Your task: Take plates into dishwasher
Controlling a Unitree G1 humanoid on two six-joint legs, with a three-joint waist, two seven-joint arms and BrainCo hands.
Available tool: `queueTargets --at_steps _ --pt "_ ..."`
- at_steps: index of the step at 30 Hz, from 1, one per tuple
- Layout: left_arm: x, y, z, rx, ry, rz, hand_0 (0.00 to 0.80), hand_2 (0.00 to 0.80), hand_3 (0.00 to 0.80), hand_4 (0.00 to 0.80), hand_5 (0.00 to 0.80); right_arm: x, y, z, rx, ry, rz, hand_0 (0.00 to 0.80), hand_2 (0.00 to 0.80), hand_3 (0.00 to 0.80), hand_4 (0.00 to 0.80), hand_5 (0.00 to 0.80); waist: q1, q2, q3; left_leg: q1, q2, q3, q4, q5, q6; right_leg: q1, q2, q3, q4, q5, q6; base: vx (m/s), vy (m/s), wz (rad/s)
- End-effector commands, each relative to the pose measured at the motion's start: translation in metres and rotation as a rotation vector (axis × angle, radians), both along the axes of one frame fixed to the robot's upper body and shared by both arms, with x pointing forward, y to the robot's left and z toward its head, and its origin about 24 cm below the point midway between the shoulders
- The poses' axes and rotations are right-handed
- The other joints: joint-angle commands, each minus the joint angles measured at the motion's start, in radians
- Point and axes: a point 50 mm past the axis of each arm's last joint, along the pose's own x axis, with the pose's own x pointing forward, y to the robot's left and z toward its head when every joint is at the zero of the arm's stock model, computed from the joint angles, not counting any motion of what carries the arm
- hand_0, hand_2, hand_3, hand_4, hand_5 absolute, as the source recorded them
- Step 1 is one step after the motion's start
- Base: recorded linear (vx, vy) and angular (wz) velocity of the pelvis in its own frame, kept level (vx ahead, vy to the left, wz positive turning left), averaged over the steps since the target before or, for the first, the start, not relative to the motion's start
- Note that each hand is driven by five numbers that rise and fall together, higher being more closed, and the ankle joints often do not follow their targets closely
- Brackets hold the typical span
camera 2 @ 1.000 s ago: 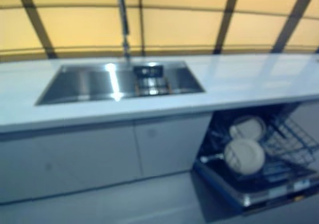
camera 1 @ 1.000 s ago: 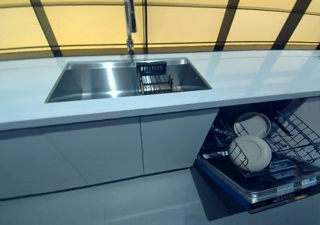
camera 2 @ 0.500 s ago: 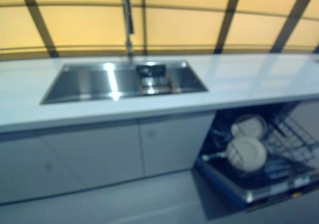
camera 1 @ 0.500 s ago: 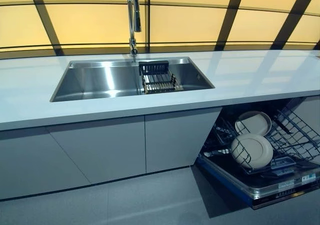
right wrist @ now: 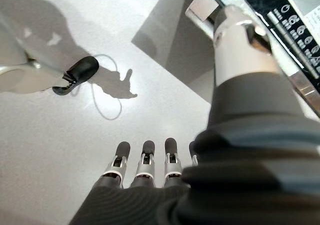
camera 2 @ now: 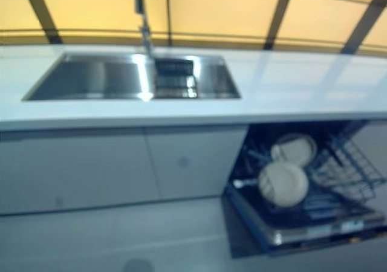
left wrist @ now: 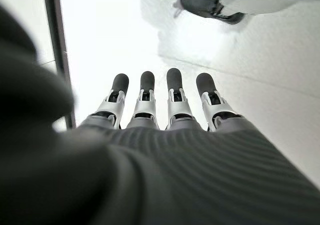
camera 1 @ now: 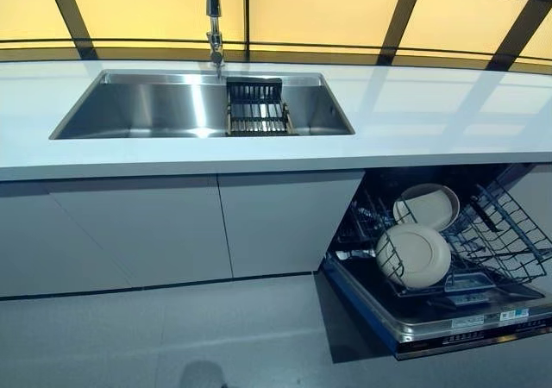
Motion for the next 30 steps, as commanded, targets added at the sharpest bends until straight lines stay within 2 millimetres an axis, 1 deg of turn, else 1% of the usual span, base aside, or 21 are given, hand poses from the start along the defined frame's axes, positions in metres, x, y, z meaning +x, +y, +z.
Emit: queueTargets --at_steps 1,2,3,6,9,11,14,15,18,20,22,25,27,29,30 --pt "0.008 0.006 0.005 0.017 -0.031 0.022 0.0 0.0 0.0 0.0 0.0 0.011 -0.008 0.008 -0.056 -0.032 -0.01 0.0 0.0 0.0 0.0 0.0 0.011 -0.002 0.019 -0.014 -0.016 -0.02 0.029 0.012 0.058 -0.037 -0.065 -0.016 0.133 -0.036 -0.013 -0.045 -0.009 0.05" --pt "0.008 0.006 0.005 0.017 -0.033 0.021 0.0 0.0 0.0 0.0 0.0 0.011 -0.008 0.008 -0.058 -0.03 -0.012 0.0 0.0 0.0 0.0 0.0 0.01 0.0 0.021 -0.016 -0.016 -0.02 0.03 0.013 0.058 -0.039 -0.066 -0.017 0.137 -0.038 -0.014 -0.093 -0.001 0.05" --pt "0.011 0.004 0.006 0.008 -0.05 0.02 0.0 0.0 0.0 0.0 0.0 0.011 -0.007 0.008 -0.053 -0.034 -0.042 0.0 0.0 0.0 0.0 0.0 0.004 0.018 0.034 -0.02 -0.015 -0.021 0.035 0.018 0.054 -0.05 -0.07 -0.022 0.164 -0.051 -0.022 -0.085 0.005 0.04" --pt "0.013 0.0 0.005 -0.02 -0.069 0.029 0.0 0.0 0.0 0.0 0.0 0.008 -0.005 0.005 -0.04 -0.051 -0.073 0.0 0.0 0.0 0.0 0.0 -0.004 0.037 0.047 -0.02 -0.02 -0.021 0.043 0.017 0.052 -0.06 -0.075 -0.022 0.187 -0.061 -0.029 -0.051 0.028 0.05" --pt "0.013 -0.003 0.004 -0.059 -0.093 0.051 0.0 0.0 0.0 0.0 0.0 0.011 0.0 0.003 -0.017 -0.083 -0.096 0.0 0.0 0.0 0.0 0.0 -0.013 0.049 0.058 -0.028 -0.026 -0.018 0.057 0.013 0.053 -0.079 -0.079 -0.019 0.213 -0.07 -0.033 -0.057 0.038 0.01" --pt "0.016 -0.005 0.004 -0.089 -0.119 0.072 0.0 0.0 0.0 0.0 0.0 0.014 0.004 0.001 -0.021 -0.08 -0.075 0.0 0.0 0.0 0.0 0.0 -0.017 0.054 0.069 -0.043 -0.032 -0.016 0.084 0.004 0.055 -0.102 -0.081 -0.015 0.242 -0.077 -0.037 -0.07 0.029 -0.04" --pt "0.02 -0.007 0.006 -0.112 -0.144 0.083 0.0 0.0 0.0 0.0 0.0 0.017 0.005 0.002 -0.023 -0.085 -0.071 0.0 0.0 0.0 0.0 0.0 -0.021 0.056 0.076 -0.058 -0.037 -0.013 0.11 -0.003 0.056 -0.12 -0.083 -0.01 0.263 -0.082 -0.039 -0.067 0.018 -0.03" --pt "0.032 -0.012 0.01 -0.146 -0.202 0.077 0.0 0.0 0.0 0.0 0.0 0.022 0.007 0.003 -0.026 -0.098 -0.094 0.0 0.0 0.0 0.0 0.0 -0.024 0.06 0.101 -0.092 -0.053 -0.012 0.174 -0.024 0.064 -0.153 -0.087 -0.003 0.313 -0.091 -0.048 -0.107 0.015 0.02" --pt "0.039 -0.015 0.013 -0.157 -0.228 0.073 0.0 0.0 0.0 0.0 0.0 0.025 0.006 0.004 -0.018 -0.13 -0.128 0.0 0.0 0.0 0.0 0.0 -0.024 0.069 0.119 -0.123 -0.066 -0.011 0.228 -0.042 0.074 -0.186 -0.093 0.008 0.37 -0.106 -0.052 -0.104 0.019 0.0" --pt "0.044 -0.014 0.017 -0.153 -0.247 0.071 0.0 0.0 0.0 0.0 0.0 0.03 0.005 0.007 -0.012 -0.171 -0.143 0.0 0.0 0.0 0.0 0.0 -0.025 0.077 0.137 -0.154 -0.084 -0.004 0.284 -0.063 0.085 -0.214 -0.102 0.013 0.417 -0.118 -0.057 -0.132 0.019 0.03" --pt "0.046 -0.012 0.019 -0.152 -0.254 0.086 0.0 0.0 0.0 0.0 0.0 0.036 0.001 0.012 -0.006 -0.22 -0.181 0.0 0.0 0.0 0.0 0.0 -0.027 0.083 0.147 -0.184 -0.094 -0.001 0.339 -0.087 0.095 -0.245 -0.108 0.02 0.471 -0.133 -0.062 -0.107 0.015 -0.02" --pt "0.046 -0.01 0.019 -0.153 -0.258 0.096 0.0 0.0 0.0 0.0 0.0 0.043 0.002 0.015 0.024 -0.281 -0.223 0.0 0.0 0.0 0.0 0.0 -0.029 0.085 0.156 -0.214 -0.102 0.006 0.403 -0.114 0.105 -0.271 -0.114 0.027 0.524 -0.148 -0.067 -0.101 0.002 -0.01" --pt "0.045 -0.009 0.019 -0.155 -0.261 0.112 0.0 0.0 0.0 0.0 0.0 0.05 0.004 0.018 0.068 -0.343 -0.259 0.0 0.0 0.0 0.0 0.0 -0.029 0.088 0.156 -0.248 -0.111 0.014 0.467 -0.149 0.116 -0.303 -0.119 0.034 0.586 -0.17 -0.073 -0.088 0.002 -0.06" --pt "0.044 -0.009 0.019 -0.156 -0.261 0.113 0.0 0.0 0.0 0.0 0.0 0.051 0.004 0.018 0.072 -0.351 -0.26 0.0 0.0 0.0 0.0 0.0 -0.028 0.088 0.155 -0.255 -0.112 0.014 0.478 -0.154 0.117 -0.311 -0.12 0.036 0.597 -0.175 -0.073 -0.046 0.008 -0.05" --pt "0.043 -0.008 0.018 -0.156 -0.258 0.115 0.0 0.0 0.0 0.0 0.0 0.059 0.005 0.022 0.096 -0.403 -0.281 0.0 0.0 0.0 0.0 0.0 -0.026 0.092 0.155 -0.269 -0.117 0.021 0.513 -0.17 0.121 -0.324 -0.127 0.036 0.629 -0.182 -0.076 -0.057 0.012 -0.05"
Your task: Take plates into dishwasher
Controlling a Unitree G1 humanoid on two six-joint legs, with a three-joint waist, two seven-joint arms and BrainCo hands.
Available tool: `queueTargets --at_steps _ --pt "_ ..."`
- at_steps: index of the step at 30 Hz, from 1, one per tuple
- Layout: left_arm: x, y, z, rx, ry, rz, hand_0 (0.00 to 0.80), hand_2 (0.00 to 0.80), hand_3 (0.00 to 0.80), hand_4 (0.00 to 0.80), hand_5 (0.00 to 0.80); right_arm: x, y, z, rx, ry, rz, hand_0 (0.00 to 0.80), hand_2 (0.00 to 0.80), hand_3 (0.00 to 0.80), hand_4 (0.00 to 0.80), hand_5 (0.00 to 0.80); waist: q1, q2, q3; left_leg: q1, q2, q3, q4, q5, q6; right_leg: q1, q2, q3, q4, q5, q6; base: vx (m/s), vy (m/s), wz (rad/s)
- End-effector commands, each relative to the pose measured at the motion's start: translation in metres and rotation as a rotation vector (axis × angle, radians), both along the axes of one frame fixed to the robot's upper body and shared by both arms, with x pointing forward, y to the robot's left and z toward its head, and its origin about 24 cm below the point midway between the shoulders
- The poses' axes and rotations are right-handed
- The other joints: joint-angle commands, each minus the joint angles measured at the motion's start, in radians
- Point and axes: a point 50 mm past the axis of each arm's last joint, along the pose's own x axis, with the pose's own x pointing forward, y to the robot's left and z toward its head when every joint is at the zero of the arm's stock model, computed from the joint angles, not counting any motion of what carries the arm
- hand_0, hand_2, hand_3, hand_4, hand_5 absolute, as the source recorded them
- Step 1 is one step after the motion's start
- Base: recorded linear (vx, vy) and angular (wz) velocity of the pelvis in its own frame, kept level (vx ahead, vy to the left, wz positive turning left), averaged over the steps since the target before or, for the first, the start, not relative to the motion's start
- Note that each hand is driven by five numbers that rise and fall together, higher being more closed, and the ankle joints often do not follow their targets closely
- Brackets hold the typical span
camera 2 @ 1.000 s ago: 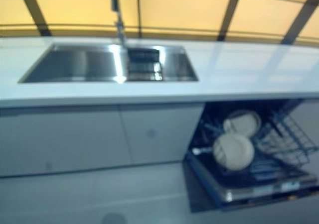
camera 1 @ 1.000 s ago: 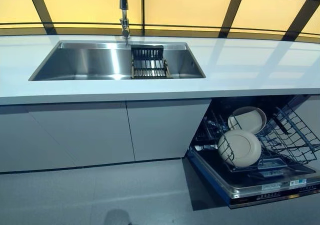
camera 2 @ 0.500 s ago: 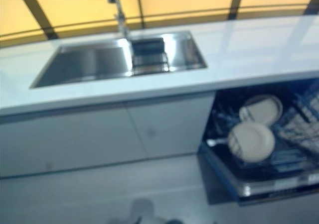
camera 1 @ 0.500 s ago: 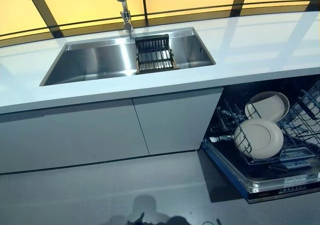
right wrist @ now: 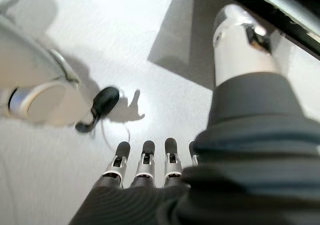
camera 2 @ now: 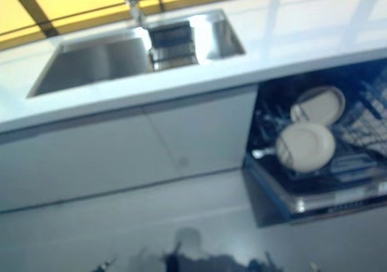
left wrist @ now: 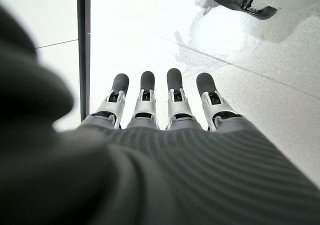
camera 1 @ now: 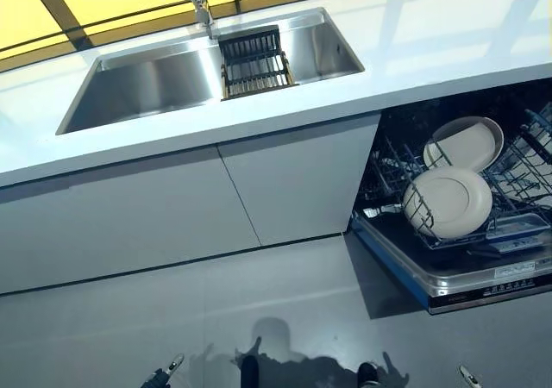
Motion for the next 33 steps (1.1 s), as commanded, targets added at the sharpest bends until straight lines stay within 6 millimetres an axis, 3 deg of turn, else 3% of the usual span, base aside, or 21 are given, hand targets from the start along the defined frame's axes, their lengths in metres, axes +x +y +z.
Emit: queueTargets --at_steps 1,8,10,15,20,22,33 --pt "-0.005 0.014 0.003 0.021 -0.013 0.059 0.0 0.0 0.0 0.0 0.0 0.014 -0.004 0.011 0.026 -0.138 -0.083 0.0 0.0 0.0 0.0 0.0 -0.001 -0.023 0.02 -0.065 -0.035 0.018 0.216 -0.085 0.103 0.009 -0.028 -0.028 0.103 0.015 -0.083 -0.062 0.015 -0.04" --pt "-0.016 0.01 -0.004 0.007 0.002 0.069 0.0 0.0 0.0 0.0 0.0 0.047 -0.007 0.036 0.098 -0.395 -0.181 0.0 0.0 0.0 0.0 0.0 0.004 0.007 0.004 -0.129 -0.058 0.032 0.345 -0.152 0.113 -0.072 -0.044 0.004 0.216 -0.02 -0.083 -0.036 0.037 -0.07" --pt "-0.018 0.008 -0.005 0.0 0.008 0.08 0.0 0.0 0.0 0.0 0.0 0.067 -0.007 0.053 0.107 -0.508 -0.2 0.0 0.0 0.0 0.0 0.0 -0.001 0.023 -0.002 -0.149 -0.062 0.039 0.405 -0.19 0.113 -0.104 -0.05 0.021 0.271 -0.05 -0.087 -0.01 0.084 -0.08" --pt "-0.025 0.004 -0.01 -0.025 0.018 0.081 0.0 0.0 0.0 0.0 0.0 0.098 -0.019 0.095 0.15 -0.796 -0.344 0.0 0.0 0.0 0.0 0.0 -0.004 0.048 -0.019 -0.167 -0.063 0.049 0.46 -0.215 0.115 -0.144 -0.057 0.038 0.326 -0.068 -0.094 0.029 0.085 -0.02" --pt "-0.03 0.003 -0.013 -0.036 0.031 0.077 0.0 0.0 0.0 0.0 0.0 0.106 -0.025 0.113 0.192 -0.933 -0.431 0.0 0.0 0.0 0.0 0.0 -0.005 0.056 -0.027 -0.17 -0.061 0.056 0.478 -0.224 0.112 -0.154 -0.064 0.04 0.344 -0.076 -0.094 0.026 0.021 -0.01" --pt "-0.037 0.002 -0.016 -0.036 0.051 0.07 0.0 0.0 0.0 0.0 0.0 0.114 -0.031 0.132 0.184 -1.031 -0.489 0.0 0.0 0.0 0.0 0.0 -0.003 0.062 -0.037 -0.173 -0.059 0.059 0.491 -0.229 0.108 -0.164 -0.073 0.042 0.359 -0.078 -0.092 0.052 0.03 0.06" --pt "-0.038 0.011 -0.012 -0.012 0.055 0.064 0.0 0.0 0.0 0.0 0.0 0.13 -0.043 0.192 0.124 -1.348 -0.487 0.0 0.0 0.0 0.0 0.0 0.014 0.054 -0.041 -0.184 -0.056 0.051 0.522 -0.243 0.102 -0.169 -0.075 0.04 0.374 -0.082 -0.086 0.022 -0.017 0.03"
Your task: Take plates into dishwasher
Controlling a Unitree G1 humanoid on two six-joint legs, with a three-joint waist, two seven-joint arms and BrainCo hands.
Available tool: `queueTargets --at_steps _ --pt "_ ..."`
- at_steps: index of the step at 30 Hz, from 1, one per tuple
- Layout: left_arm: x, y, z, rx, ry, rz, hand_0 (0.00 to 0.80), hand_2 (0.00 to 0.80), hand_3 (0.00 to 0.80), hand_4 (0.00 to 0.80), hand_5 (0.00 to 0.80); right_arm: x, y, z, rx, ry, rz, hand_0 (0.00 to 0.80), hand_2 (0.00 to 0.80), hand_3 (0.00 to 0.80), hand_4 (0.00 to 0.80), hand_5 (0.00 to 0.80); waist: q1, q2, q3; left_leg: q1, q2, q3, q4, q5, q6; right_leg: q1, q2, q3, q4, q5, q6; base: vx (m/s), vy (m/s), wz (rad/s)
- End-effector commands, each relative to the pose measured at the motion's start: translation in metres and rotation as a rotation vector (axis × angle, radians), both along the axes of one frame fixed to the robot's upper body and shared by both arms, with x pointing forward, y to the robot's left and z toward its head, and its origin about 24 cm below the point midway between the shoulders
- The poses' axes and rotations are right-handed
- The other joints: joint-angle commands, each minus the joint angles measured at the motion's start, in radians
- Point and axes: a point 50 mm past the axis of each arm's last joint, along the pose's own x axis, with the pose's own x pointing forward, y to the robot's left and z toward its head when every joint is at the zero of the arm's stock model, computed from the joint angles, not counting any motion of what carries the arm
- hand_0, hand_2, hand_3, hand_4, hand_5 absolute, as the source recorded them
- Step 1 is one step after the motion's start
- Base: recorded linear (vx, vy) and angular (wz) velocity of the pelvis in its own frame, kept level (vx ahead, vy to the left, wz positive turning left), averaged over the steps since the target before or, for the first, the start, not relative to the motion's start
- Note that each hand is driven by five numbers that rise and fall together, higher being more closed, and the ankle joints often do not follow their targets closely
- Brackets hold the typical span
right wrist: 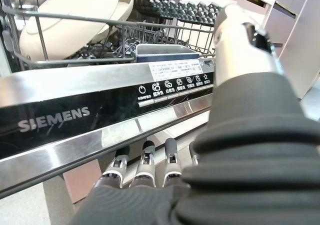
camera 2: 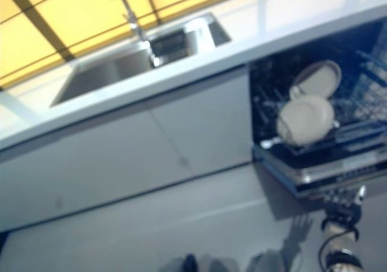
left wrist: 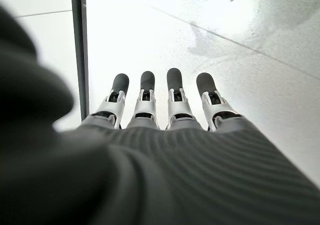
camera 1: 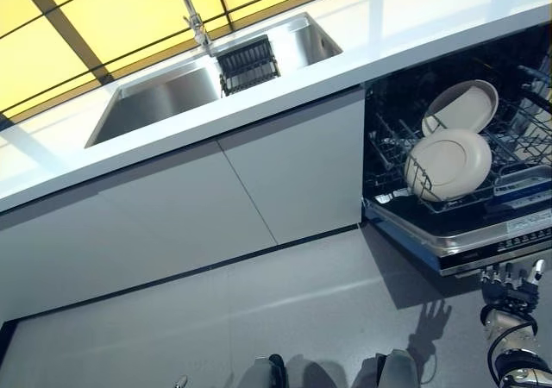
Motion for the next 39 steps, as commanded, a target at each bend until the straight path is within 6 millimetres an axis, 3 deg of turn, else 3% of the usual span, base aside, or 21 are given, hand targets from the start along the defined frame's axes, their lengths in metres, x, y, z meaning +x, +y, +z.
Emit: queueTargets --at_steps 1,7,10,15,17,27,34,39 --pt "-0.006 0.026 0.007 0.058 0.001 0.042 0.0 0.0 0.0 0.0 0.0 0.021 -0.003 0.066 -0.147 -0.317 -0.016 0.0 0.0 0.0 0.0 0.0 0.017 -0.045 -0.037 0.027 -0.019 0.027 0.14 -0.102 0.082 0.063 0.008 -0.019 0.025 -0.008 -0.091 -0.004 -0.073 -0.11" --pt "-0.003 0.035 0.013 0.094 0.0 0.038 0.0 0.0 0.0 0.0 0.0 0.043 0.016 0.127 -0.333 -0.485 0.096 0.0 0.0 0.0 0.0 0.0 0.045 -0.07 -0.045 0.037 -0.014 0.01 0.138 -0.098 0.081 0.089 0.011 -0.036 0.015 -0.004 -0.087 0.033 -0.065 0.07" --pt "-0.001 0.036 0.015 0.101 -0.001 0.035 0.0 0.0 0.0 0.0 0.0 0.047 0.02 0.139 -0.365 -0.512 0.118 0.0 0.0 0.0 0.0 0.0 0.052 -0.075 -0.047 0.039 -0.014 0.006 0.137 -0.097 0.081 0.097 0.011 -0.042 0.011 -0.003 -0.087 0.025 -0.038 -0.14" --pt "0.002 0.04 0.017 0.112 0.004 0.029 0.0 0.0 0.0 0.0 0.0 0.061 0.039 0.187 -0.479 -0.593 0.194 0.0 0.0 0.0 0.0 0.0 0.084 -0.099 -0.057 0.056 -0.013 -0.015 0.115 -0.082 0.079 0.128 0.013 -0.058 0.0 -0.002 -0.085 0.054 -0.049 0.08" --pt "0.0 0.04 0.016 0.111 0.014 0.028 0.0 0.0 0.0 0.0 0.0 0.065 0.044 0.194 -0.491 -0.595 0.208 0.0 0.0 0.0 0.0 0.0 0.096 -0.105 -0.063 0.067 -0.015 -0.022 0.097 -0.073 0.077 0.142 0.013 -0.063 -0.009 0.001 -0.085 0.082 -0.035 0.09" --pt "-0.01 0.043 0.013 0.127 0.037 0.037 0.0 0.0 0.0 0.0 0.0 0.069 0.04 0.191 -0.472 -0.542 0.205 0.0 0.0 0.0 0.0 0.0 0.143 -0.129 -0.086 0.142 -0.011 -0.053 -0.023 -0.002 0.065 0.245 0.006 -0.105 -0.097 0.03 -0.08 0.091 -0.03 0.15" --pt "-0.017 0.048 0.012 0.131 0.044 0.06 0.0 0.0 0.0 0.0 0.0 0.064 0.03 0.202 -0.497 -0.556 0.164 0.0 0.0 0.0 0.0 0.0 0.169 -0.132 -0.097 0.18 0.0 -0.083 -0.1 0.039 0.052 0.301 0.008 -0.139 -0.139 0.027 -0.082 0.06 -0.031 0.18" --pt "-0.026 0.047 0.007 0.128 0.077 0.035 0.0 0.0 0.0 0.0 0.0 0.066 0.026 0.193 -0.505 -0.426 0.165 0.0 0.0 0.0 0.0 0.0 0.179 -0.132 -0.109 0.203 0.011 -0.096 -0.163 0.08 0.044 0.335 0.015 -0.161 -0.178 0.034 -0.09 0.049 -0.026 0.23"
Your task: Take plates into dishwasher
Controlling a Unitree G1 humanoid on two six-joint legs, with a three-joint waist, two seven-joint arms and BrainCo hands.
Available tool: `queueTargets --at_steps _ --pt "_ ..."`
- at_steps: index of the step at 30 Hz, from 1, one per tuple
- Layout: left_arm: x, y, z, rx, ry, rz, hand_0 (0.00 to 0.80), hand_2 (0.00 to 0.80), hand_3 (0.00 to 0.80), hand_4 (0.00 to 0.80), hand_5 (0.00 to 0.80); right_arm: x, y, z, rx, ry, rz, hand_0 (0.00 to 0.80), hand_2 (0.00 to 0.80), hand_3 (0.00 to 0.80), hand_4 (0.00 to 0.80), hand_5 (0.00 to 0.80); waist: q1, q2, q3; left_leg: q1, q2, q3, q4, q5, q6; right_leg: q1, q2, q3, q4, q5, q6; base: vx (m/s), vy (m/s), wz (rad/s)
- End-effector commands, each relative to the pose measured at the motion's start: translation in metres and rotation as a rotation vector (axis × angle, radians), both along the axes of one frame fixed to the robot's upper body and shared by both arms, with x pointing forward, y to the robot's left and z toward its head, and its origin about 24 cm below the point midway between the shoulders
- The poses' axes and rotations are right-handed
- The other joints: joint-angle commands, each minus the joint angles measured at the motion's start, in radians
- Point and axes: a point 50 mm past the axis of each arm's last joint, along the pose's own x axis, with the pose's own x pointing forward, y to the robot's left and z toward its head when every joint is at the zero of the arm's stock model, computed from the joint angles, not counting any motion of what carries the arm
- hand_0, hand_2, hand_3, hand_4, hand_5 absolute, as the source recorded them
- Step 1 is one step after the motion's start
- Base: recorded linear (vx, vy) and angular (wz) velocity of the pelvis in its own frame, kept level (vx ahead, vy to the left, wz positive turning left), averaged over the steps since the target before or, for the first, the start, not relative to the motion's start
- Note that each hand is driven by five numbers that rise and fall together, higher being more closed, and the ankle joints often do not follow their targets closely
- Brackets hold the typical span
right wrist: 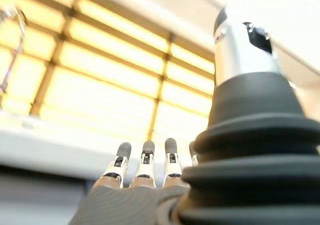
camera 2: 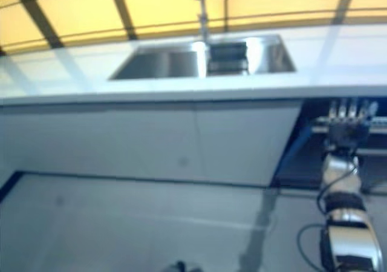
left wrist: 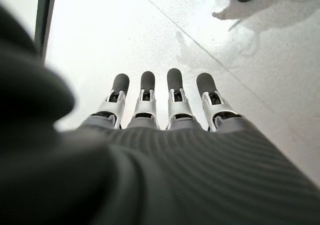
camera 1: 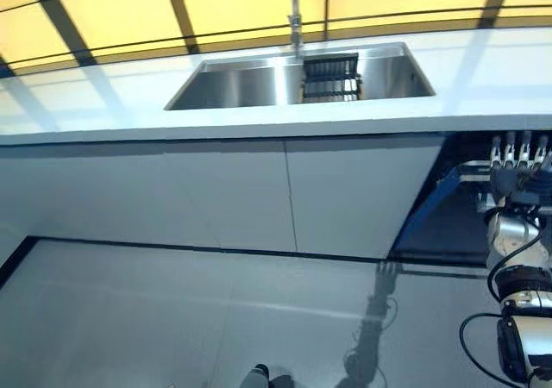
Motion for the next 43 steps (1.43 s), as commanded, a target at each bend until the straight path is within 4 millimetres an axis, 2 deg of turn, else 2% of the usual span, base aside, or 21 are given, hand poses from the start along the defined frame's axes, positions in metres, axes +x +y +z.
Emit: queueTargets --at_steps 1,6,7,8,9,12,13,14,15,16,17,18,21,22,23,26,29,32,36,39,43 --pt "-0.013 0.027 0.005 0.083 0.026 0.014 0.0 0.0 0.0 0.0 0.0 0.003 0.004 0.007 -0.074 0.069 0.007 0.0 0.0 0.0 0.0 0.0 0.013 -0.031 -0.084 0.042 0.024 0.007 -0.043 0.07 0.02 0.081 0.018 0.027 -0.07 0.082 -0.052 0.028 -0.002 0.19" --pt "-0.016 0.021 0.001 0.067 0.03 -0.02 0.0 0.0 0.0 0.0 0.0 0.007 0.004 -0.029 -0.175 0.352 -0.024 0.0 0.0 0.0 0.0 0.0 0.007 -0.03 -0.103 0.102 0.04 0.011 -0.188 0.142 0.005 0.136 0.034 0.016 -0.207 0.132 -0.043 0.03 0.013 0.03" --pt "-0.013 0.015 -0.001 0.06 0.029 -0.031 0.0 0.0 0.0 0.0 0.0 0.006 0.006 -0.057 -0.233 0.507 -0.033 0.0 0.0 0.0 0.0 0.0 0.0 -0.037 -0.116 0.14 0.047 0.016 -0.275 0.176 -0.005 0.174 0.044 0.013 -0.311 0.172 -0.033 0.04 0.025 -0.05" --pt "-0.014 0.014 -0.001 0.06 0.03 -0.031 0.0 0.0 0.0 0.0 0.0 0.006 0.005 -0.061 -0.237 0.528 -0.031 0.0 0.0 0.0 0.0 0.0 -0.002 -0.038 -0.12 0.148 0.049 0.018 -0.293 0.183 -0.006 0.184 0.046 0.011 -0.334 0.18 -0.032 0.055 0.025 -0.09" --pt "-0.013 0.011 -0.002 0.057 0.032 -0.036 0.0 0.0 0.0 0.0 0.0 0.003 0.005 -0.078 -0.269 0.611 -0.037 0.0 0.0 0.0 0.0 0.0 -0.008 -0.043 -0.129 0.168 0.055 0.02 -0.338 0.199 -0.01 0.206 0.053 0.008 -0.39 0.201 -0.027 0.067 0.026 -0.1" --pt "-0.012 0.002 -0.007 0.044 0.062 -0.052 0.0 0.0 0.0 0.0 0.0 -0.015 0.01 -0.141 -0.308 0.817 0.013 0.0 0.0 0.0 0.0 0.0 -0.031 -0.061 -0.181 0.25 0.07 0.034 -0.508 0.251 -0.019 0.304 0.076 0.011 -0.594 0.277 -0.003 0.113 0.036 -0.11" --pt "-0.012 0.0 -0.008 0.043 0.066 -0.053 0.0 0.0 0.0 0.0 0.0 -0.02 0.014 -0.157 -0.305 0.85 0.031 0.0 0.0 0.0 0.0 0.0 -0.035 -0.064 -0.192 0.267 0.074 0.04 -0.54 0.262 -0.02 0.323 0.079 0.01 -0.631 0.294 0.002 0.085 0.037 -0.02" --pt "-0.012 0.0 -0.008 0.043 0.066 -0.053 0.0 0.0 0.0 0.0 0.0 -0.02 0.014 -0.157 -0.305 0.85 0.031 0.0 0.0 0.0 0.0 0.0 -0.035 -0.064 -0.192 0.267 0.074 0.04 -0.54 0.262 -0.02 0.323 0.079 0.01 -0.631 0.294 0.002 0.051 0.021 0.05" --pt "-0.011 -0.001 -0.008 0.045 0.071 -0.055 0.0 0.0 0.0 0.0 0.0 -0.025 0.016 -0.169 -0.297 0.877 0.044 0.0 0.0 0.0 0.0 0.0 -0.039 -0.066 -0.201 0.275 0.075 0.043 -0.556 0.265 -0.021 0.332 0.081 0.011 -0.649 0.302 0.006 0.076 0.041 -0.02" --pt "-0.01 -0.005 -0.01 0.039 0.096 -0.067 0.0 0.0 0.0 0.0 0.0 -0.041 0.027 -0.207 -0.345 1.005 0.102 0.0 0.0 0.0 0.0 0.0 -0.048 -0.074 -0.227 0.298 0.078 0.049 -0.602 0.274 -0.021 0.356 0.087 0.013 -0.7 0.323 0.013 0.106 0.057 -0.08" --pt "-0.011 -0.007 -0.011 0.038 0.11 -0.077 0.0 0.0 0.0 0.0 0.0 -0.05 0.033 -0.224 -0.339 1.05 0.128 0.0 0.0 0.0 0.0 0.0 -0.051 -0.077 -0.239 0.308 0.08 0.053 -0.621 0.278 -0.02 0.367 0.089 0.013 -0.723 0.332 0.016 0.134 0.072 -0.14" --pt "-0.012 -0.011 -0.014 0.04 0.122 -0.097 0.0 0.0 0.0 0.0 0.0 -0.068 0.044 -0.255 -0.343 1.146 0.185 0.0 0.0 0.0 0.0 0.0 -0.059 -0.082 -0.26 0.318 0.082 0.057 -0.639 0.278 -0.018 0.38 0.094 0.013 -0.752 0.344 0.021 0.101 0.055 -0.1" --pt "-0.017 -0.016 -0.017 0.036 0.147 -0.125 0.0 0.0 0.0 0.0 0.0 -0.108 0.055 -0.298 -0.32 1.267 0.269 0.0 0.0 0.0 0.0 0.0 -0.071 -0.088 -0.294 0.328 0.089 0.066 -0.657 0.272 -0.02 0.399 0.099 0.009 -0.801 0.363 0.029 0.072 0.064 -0.05" --pt "-0.019 -0.019 -0.019 0.044 0.163 -0.151 0.0 0.0 0.0 0.0 0.0 -0.13 0.064 -0.32 -0.342 1.364 0.315 0.0 0.0 0.0 0.0 0.0 -0.078 -0.093 -0.31 0.331 0.089 0.068 -0.658 0.266 -0.019 0.409 0.103 0.012 -0.827 0.374 0.032 0.037 0.046 -0.07" --pt "-0.019 -0.019 -0.019 0.044 0.163 -0.151 0.0 0.0 0.0 0.0 0.0 -0.13 0.064 -0.32 -0.342 1.364 0.315 0.0 0.0 0.0 0.0 0.0 -0.078 -0.093 -0.31 0.331 0.089 0.068 -0.658 0.266 -0.019 0.409 0.103 0.012 -0.827 0.374 0.032 0.025 0.064 -0.08" --pt "-0.022 -0.025 -0.022 0.068 0.203 -0.211 0.0 0.0 0.0 0.0 0.0 -0.155 0.08 -0.343 -0.351 1.484 0.37 0.0 0.0 0.0 0.0 0.0 -0.085 -0.097 -0.328 0.34 0.094 0.077 -0.658 0.259 -0.02 0.41 0.103 0.012 -0.839 0.38 0.036 0.023 0.058 -0.08" --pt "-0.032 -0.029 -0.026 0.144 0.288 -0.263 0.0 0.0 0.0 0.0 0.0 -0.183 0.108 -0.367 -0.4 1.606 0.45 0.0 0.0 0.0 0.0 0.0 -0.102 -0.102 -0.351 0.357 0.104 0.092 -0.658 0.251 -0.018 0.42 0.105 0.026 -0.843 0.377 0.036 0.072 0.091 -0.16" --pt "-0.038 -0.037 -0.03 0.118 0.336 -0.253 0.0 0.0 0.0 0.0 0.0 -0.203 0.125 -0.38 -0.441 1.695 0.539 0.0 0.0 0.0 0.0 0.0 -0.117 -0.103 -0.36 0.37 0.109 0.103 -0.658 0.246 -0.016 0.427 0.104 0.031 -0.84 0.373 0.037 0.07 0.072 -0.13" --pt "-0.049 -0.055 -0.037 0.062 0.374 -0.297 0.0 0.0 0.0 0.0 0.0 -0.236 0.152 -0.397 -0.355 1.806 0.698 0.0 0.0 0.0 0.0 0.0 -0.13 -0.103 -0.371 0.386 0.112 0.117 -0.658 0.237 -0.012 0.44 0.102 0.038 -0.842 0.368 0.037 0.06 0.046 -0.12" --pt "-0.056 -0.063 -0.04 0.042 0.392 -0.31 0.0 0.0 0.0 0.0 0.0 -0.249 0.16 -0.402 -0.311 1.868 0.724 0.0 0.0 0.0 0.0 0.0 -0.134 -0.1 -0.375 0.399 0.114 0.122 -0.658 0.231 -0.01 0.45 0.1 0.038 -0.841 0.363 0.04 0.076 0.037 -0.07" --pt "-0.059 -0.064 -0.041 0.027 0.385 -0.289 0.0 0.0 0.0 0.0 0.0 -0.253 0.161 -0.403 -0.323 1.88 0.737 0.0 0.0 0.0 0.0 0.0 -0.136 -0.1 -0.375 0.407 0.116 0.127 -0.658 0.227 -0.011 0.46 0.098 0.037 -0.842 0.359 0.043 0.032 0.012 -0.03"
